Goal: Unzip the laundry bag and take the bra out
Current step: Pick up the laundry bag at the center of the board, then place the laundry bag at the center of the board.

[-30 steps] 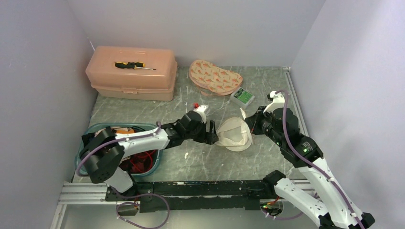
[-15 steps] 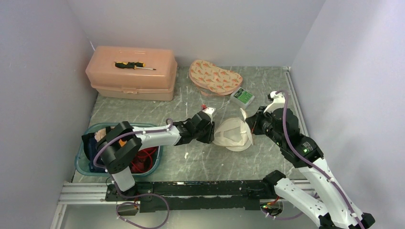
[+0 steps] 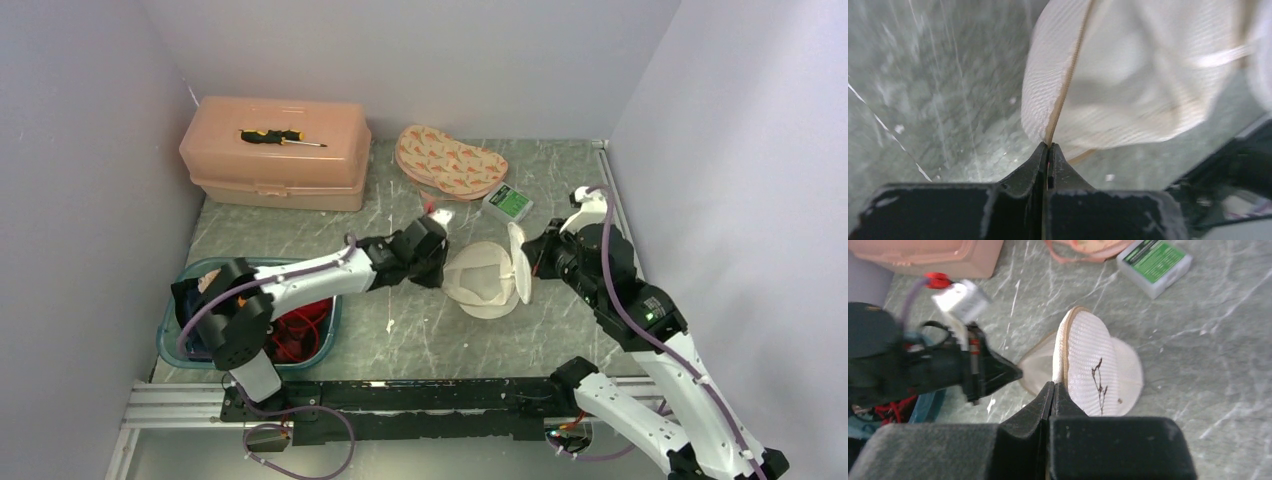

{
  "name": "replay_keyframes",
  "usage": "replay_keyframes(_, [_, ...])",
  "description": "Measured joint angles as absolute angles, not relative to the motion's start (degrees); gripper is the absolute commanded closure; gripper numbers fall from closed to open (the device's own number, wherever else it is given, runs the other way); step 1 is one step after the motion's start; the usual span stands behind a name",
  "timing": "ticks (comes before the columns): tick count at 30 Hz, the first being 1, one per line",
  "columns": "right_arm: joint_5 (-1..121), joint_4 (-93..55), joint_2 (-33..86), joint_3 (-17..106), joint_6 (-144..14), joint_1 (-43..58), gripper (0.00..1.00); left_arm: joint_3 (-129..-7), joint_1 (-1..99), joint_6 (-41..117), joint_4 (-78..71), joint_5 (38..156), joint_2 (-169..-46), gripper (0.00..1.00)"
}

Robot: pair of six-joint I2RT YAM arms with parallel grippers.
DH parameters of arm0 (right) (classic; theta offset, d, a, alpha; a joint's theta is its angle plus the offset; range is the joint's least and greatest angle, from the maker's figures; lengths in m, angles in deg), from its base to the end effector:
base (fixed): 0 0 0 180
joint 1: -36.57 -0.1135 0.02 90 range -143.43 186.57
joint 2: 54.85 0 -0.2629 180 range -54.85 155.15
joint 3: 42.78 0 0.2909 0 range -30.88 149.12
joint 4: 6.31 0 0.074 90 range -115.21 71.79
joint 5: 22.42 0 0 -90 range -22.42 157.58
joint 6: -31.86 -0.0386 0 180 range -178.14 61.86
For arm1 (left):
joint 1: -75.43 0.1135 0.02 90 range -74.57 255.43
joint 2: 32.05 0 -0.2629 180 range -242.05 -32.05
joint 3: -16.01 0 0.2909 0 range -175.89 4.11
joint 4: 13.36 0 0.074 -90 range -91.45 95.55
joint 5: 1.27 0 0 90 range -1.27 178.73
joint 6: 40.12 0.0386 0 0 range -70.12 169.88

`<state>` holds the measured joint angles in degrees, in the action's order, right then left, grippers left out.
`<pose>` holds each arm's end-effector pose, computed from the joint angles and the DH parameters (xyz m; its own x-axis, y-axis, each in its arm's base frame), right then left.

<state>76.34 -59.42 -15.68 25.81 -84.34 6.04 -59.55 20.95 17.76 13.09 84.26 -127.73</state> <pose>0.1514 0.0824 0.3774 -0.4792 0.2240 -0.8487 -0.1899 0.9175 0.3494 0.2328 -0.3210 0.1934 -0.7722 0.1694 -0.6123 0.4365 0.8418 -0.3176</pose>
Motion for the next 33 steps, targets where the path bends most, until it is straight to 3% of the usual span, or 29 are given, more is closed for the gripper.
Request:
replay_keyframes(5, [81.2, -61.1, -12.0, 35.9, -82.3, 6.1, 1.0, -79.3, 21.0, 19.2, 25.2, 83.6, -121.8, 0.97])
replay_keyframes(8, [82.6, -60.1, -12.0, 36.9, -81.9, 6.0, 1.0, -83.7, 21.0, 19.2, 25.3, 83.5, -116.1, 0.97])
replay_keyframes(12, [82.7, -58.4, -12.9, 32.2, -82.6, 6.1, 1.0, -79.9, 21.6, 18.3, 25.0, 84.8, -112.4, 0.97])
replay_keyframes(15, [82.3, -59.4, -9.8, 27.9, -83.4, 6.0, 1.0, -73.7, 23.7, 16.6, 26.0, 87.0, -120.3, 0.97])
replay_keyframes(19, [82.7, -62.3, -4.9, 36.2, -82.6, 6.0, 1.0, -76.9, 24.8, 17.8, 33.9, 86.2, -123.8, 0.97])
replay_keyframes(23, [83.2, -58.1, -6.3, 42.6, -81.7, 6.0, 1.0, -80.9, 24.8, 18.6, 30.3, 84.3, -118.9, 0.97])
replay_keyframes(28, [83.5, -55.4, -10.7, 35.0, -82.4, 6.1, 1.0, -69.2, 26.5, 15.7, 24.7, 85.5, -111.1, 0.97])
replay_keyframes(33, [82.9, -58.0, -6.1, 32.3, -81.9, 6.0, 1.0, -65.3, 29.2, 14.0, 27.2, 87.8, -119.1, 0.97])
